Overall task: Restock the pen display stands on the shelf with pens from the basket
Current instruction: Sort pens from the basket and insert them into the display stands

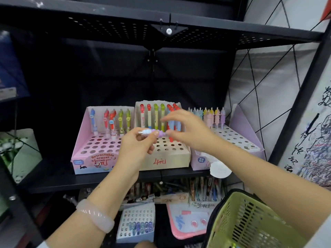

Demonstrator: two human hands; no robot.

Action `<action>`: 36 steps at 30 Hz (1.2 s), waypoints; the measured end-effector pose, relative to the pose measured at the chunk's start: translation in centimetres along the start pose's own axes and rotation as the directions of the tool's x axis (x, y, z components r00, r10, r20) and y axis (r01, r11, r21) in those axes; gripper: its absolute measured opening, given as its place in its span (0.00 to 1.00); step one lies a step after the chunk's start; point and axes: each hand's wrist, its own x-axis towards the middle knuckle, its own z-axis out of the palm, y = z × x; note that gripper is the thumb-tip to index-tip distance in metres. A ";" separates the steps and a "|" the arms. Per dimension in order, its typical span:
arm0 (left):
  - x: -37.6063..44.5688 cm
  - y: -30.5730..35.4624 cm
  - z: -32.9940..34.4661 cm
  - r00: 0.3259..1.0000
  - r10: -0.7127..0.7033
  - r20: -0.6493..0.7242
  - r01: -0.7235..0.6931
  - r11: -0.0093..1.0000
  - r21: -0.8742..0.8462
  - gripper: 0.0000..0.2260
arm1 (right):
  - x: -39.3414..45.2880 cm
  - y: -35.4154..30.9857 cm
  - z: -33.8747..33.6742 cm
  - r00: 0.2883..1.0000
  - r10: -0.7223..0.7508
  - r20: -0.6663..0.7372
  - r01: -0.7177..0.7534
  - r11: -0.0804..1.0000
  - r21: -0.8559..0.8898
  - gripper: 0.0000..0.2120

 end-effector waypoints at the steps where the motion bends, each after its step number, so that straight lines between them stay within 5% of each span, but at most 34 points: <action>1: 0.0 0.0 0.5 1.000 0.015 0.016 -0.015 1.000 -0.001 0.05 | -0.1 -0.1 0.2 0.997 -0.075 0.034 0.077 0.995 -0.062 0.14; 8: 0.8 0.1 4.1 0.990 0.107 0.091 -0.109 0.994 0.014 0.07 | -0.9 2.6 -0.9 0.998 -0.061 -0.033 0.056 0.987 -0.148 0.09; 10: 1.4 0.1 5.3 0.983 0.114 0.144 -0.127 0.989 0.083 0.09 | -0.7 4.6 -2.3 0.981 0.058 -0.186 -0.061 0.998 -0.011 0.09; 15: 2.7 -0.2 8.6 0.928 0.080 0.365 -0.146 0.977 0.157 0.08 | 0.0 12.6 -6.2 0.774 0.458 -0.438 -0.368 0.887 0.279 0.10; 19: 3.4 -1.1 11.1 0.886 0.060 0.461 -0.174 0.962 0.209 0.10 | 0.9 18.5 -7.6 0.703 0.510 -0.495 -0.455 0.858 0.237 0.06; 30: 4.6 -2.9 12.8 0.878 0.031 0.477 -0.195 0.934 0.298 0.12 | 1.9 24.3 -7.7 0.753 0.503 -0.424 -0.566 0.824 -0.026 0.11; 36: 4.5 -3.2 12.8 0.873 0.045 0.485 -0.208 0.934 0.289 0.12 | 2.3 24.3 -6.4 0.776 0.575 -0.257 -0.623 0.761 -0.179 0.10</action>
